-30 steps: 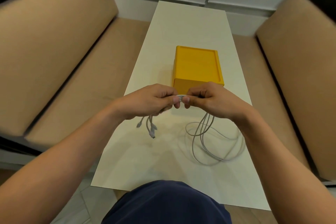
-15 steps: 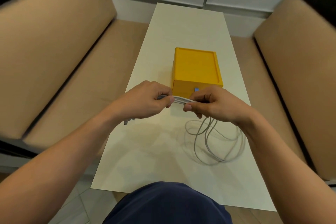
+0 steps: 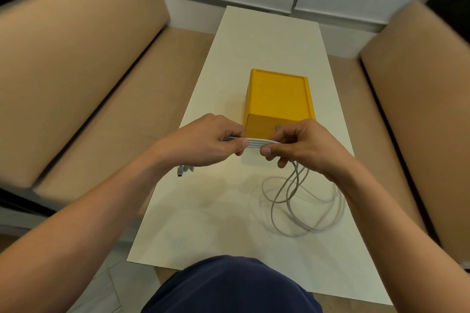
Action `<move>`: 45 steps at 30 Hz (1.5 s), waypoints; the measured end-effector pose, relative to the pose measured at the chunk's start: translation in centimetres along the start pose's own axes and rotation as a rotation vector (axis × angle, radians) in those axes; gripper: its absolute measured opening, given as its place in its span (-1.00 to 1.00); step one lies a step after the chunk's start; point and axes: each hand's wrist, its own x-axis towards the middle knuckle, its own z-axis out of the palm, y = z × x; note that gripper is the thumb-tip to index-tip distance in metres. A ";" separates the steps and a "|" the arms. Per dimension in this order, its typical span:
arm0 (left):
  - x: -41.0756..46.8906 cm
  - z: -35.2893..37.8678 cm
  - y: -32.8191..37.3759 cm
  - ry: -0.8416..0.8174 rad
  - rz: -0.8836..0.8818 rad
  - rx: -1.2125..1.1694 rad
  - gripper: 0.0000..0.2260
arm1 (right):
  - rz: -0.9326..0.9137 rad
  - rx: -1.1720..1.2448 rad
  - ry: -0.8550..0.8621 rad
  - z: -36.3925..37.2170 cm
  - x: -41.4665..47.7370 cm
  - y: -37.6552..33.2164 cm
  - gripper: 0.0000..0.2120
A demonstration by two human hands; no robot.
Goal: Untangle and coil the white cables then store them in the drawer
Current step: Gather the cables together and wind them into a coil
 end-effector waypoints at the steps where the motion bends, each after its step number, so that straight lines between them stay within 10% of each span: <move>1: 0.0 0.0 0.1 0.006 0.001 -0.007 -0.75 | -0.006 -0.041 0.022 0.2 0.0 0.1 -0.81; 21: 0.7 0.2 0.7 0.043 -0.126 -0.268 -0.71 | -0.148 -0.081 0.409 2.5 -1.3 2.6 -0.79; 29: -0.5 2.1 1.4 0.017 -0.108 -0.395 -0.71 | 0.039 0.044 0.795 3.5 0.1 3.0 -0.29; 35: -1.3 2.3 1.4 -0.009 -0.114 -0.515 -0.69 | 0.048 -0.226 0.815 4.2 1.7 3.8 -0.32; 45: -3.9 2.5 0.0 0.056 -0.125 -0.573 -0.73 | -0.143 0.085 0.641 3.5 -0.7 0.3 -0.42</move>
